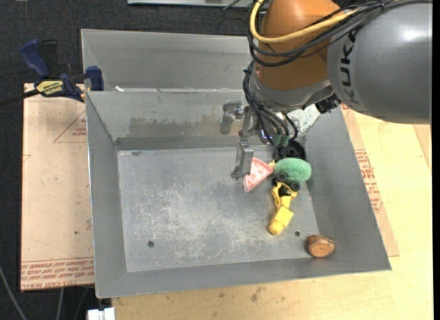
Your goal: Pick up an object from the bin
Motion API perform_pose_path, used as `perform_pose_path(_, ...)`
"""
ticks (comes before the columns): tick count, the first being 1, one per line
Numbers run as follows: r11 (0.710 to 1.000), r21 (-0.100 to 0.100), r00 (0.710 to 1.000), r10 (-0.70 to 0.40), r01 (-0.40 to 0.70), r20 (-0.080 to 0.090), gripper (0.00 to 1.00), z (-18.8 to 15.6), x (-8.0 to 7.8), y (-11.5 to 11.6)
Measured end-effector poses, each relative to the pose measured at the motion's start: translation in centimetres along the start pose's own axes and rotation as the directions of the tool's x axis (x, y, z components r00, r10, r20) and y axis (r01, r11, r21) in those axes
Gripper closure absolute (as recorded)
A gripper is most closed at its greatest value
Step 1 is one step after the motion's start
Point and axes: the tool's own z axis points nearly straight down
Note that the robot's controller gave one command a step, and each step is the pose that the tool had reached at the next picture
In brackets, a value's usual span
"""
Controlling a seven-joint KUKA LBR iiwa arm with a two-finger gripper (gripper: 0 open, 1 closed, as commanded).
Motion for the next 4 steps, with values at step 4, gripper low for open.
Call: perform_pose_path(4,1.000,-0.001,1.000,0.022,-0.022,0.016,0.00,6.2,-1.9,-6.9)
